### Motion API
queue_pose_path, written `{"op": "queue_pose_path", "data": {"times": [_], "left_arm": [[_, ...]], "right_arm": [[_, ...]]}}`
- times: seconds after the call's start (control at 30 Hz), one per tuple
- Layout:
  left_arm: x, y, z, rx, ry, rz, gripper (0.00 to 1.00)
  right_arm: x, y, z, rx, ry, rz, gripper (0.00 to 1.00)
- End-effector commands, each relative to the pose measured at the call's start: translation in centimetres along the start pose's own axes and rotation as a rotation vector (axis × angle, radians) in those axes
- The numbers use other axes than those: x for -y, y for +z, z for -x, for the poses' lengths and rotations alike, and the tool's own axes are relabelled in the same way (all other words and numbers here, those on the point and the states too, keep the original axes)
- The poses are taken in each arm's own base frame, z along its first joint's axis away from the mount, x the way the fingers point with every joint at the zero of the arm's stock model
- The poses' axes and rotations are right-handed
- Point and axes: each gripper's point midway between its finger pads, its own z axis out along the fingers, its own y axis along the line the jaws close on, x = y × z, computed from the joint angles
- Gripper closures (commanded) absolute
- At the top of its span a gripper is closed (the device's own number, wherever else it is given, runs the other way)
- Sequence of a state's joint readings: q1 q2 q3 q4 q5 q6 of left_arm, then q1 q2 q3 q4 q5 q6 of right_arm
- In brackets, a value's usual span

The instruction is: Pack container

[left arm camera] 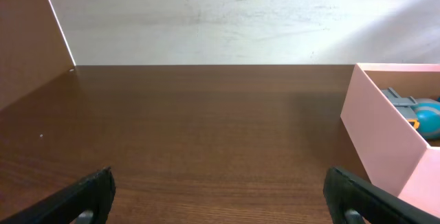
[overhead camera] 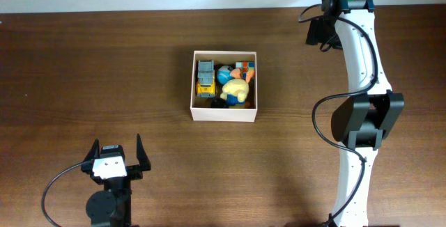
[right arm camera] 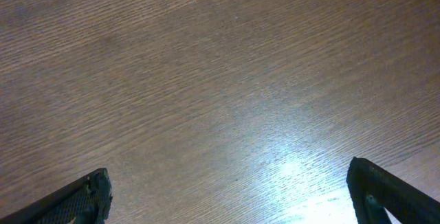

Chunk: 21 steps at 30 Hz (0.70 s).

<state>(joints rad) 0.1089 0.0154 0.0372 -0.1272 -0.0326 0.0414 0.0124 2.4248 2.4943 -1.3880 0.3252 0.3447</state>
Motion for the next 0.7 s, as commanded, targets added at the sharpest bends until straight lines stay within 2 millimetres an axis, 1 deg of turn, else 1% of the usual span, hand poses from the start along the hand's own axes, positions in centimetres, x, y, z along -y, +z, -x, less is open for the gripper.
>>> {"op": "queue_pose_path", "data": {"times": [0.0,0.1,0.17,0.23,0.27,0.33,0.4,0.5,0.57,0.63,0.67], "left_arm": [[0.1,0.0,0.0,0.006,0.015,-0.006,0.01],[0.1,0.0,0.0,0.006,0.015,-0.006,0.01],[0.1,0.0,0.0,0.006,0.015,-0.006,0.01],[0.1,0.0,0.0,0.006,0.015,-0.006,0.01],[0.1,0.0,0.0,0.006,0.015,-0.006,0.01],[0.1,0.0,0.0,0.006,0.015,-0.006,0.01],[0.1,0.0,0.0,0.006,0.015,-0.006,0.01],[0.1,0.0,0.0,0.006,0.015,-0.006,0.01],[0.1,0.0,0.0,0.006,0.015,-0.006,0.01],[0.1,0.0,0.0,0.006,0.015,-0.006,0.01],[0.1,0.0,0.0,0.006,0.015,-0.006,0.01]], "right_arm": [[0.1,-1.0,0.2,0.024,0.014,-0.005,0.01],[-0.5,-3.5,1.0,0.081,0.021,0.034,0.01],[-0.6,-5.9,1.9,0.144,0.030,0.063,0.01],[-0.6,-8.8,3.0,0.224,0.036,0.097,0.01],[-0.5,-11.6,4.1,0.307,0.038,0.129,0.01],[-0.4,-15.2,5.4,0.430,0.006,0.165,0.01],[-0.2,-18.6,6.0,0.545,-0.064,0.191,0.01],[0.2,-22.8,5.5,0.697,-0.195,0.222,0.01],[1.0,-24.4,4.3,0.752,-0.212,0.237,0.01],[2.3,-25.3,2.7,0.782,-0.199,0.241,0.01],[2.9,-25.6,1.5,0.792,-0.195,0.242,0.01]]}}
